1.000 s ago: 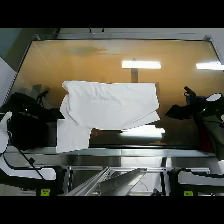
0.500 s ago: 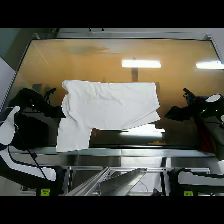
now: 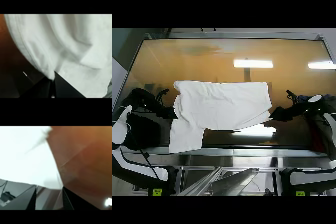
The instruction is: Fold the shirts.
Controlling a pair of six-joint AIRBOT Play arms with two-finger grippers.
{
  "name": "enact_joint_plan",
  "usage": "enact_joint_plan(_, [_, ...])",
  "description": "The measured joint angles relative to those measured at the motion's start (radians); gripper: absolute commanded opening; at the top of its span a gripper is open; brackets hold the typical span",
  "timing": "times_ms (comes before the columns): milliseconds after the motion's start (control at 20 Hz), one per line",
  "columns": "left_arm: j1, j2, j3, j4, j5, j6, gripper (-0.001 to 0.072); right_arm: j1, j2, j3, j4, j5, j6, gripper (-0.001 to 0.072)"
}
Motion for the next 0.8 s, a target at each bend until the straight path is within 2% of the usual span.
enact_joint_plan(50, [0.0, 0.0, 0.0, 0.0, 0.001, 0.0, 0.0022, 0.02, -0.01, 0.004, 0.011, -0.012, -0.008, 0.032])
enact_joint_plan(100, [0.0, 0.0, 0.0, 0.0, 0.001, 0.0, 0.0022, 0.038, -0.019, 0.008, 0.021, -0.023, -0.014, 0.0317])
enact_joint_plan(150, [0.0, 0.0, 0.0, 0.0, 0.002, 0.0, 0.0022, 0.056, -0.026, 0.014, 0.026, -0.03, -0.018, 0.0221])
enact_joint_plan(200, [0.0, 0.0, 0.0, 0.0, 0.004, 0.0, 0.0021, 0.069, -0.031, 0.019, 0.025, -0.042, -0.021, 0.0082])
enact_joint_plan(250, [0.0, 0.0, 0.0, 0.0, 0.007, -0.001, 0.0021, 0.08, -0.037, 0.026, 0.026, -0.048, -0.024, 0.0021])
enact_joint_plan(400, [0.0, 0.025, 0.001, 0.002, 0.026, -0.005, 0.002, 0.097, -0.031, 0.064, 0.014, -0.033, -0.041, 0.002])
enact_joint_plan(550, [0.0, 0.128, 0.005, -0.032, 0.059, -0.012, 0.0021, 0.099, 0.069, 0.127, 0.063, 0.021, -0.054, 0.002])
enact_joint_plan(800, [0.0, 0.463, 0.148, -0.202, 0.108, -0.008, 0.0021, 0.05, 0.47, 0.319, 0.158, 0.049, -0.072, 0.002])
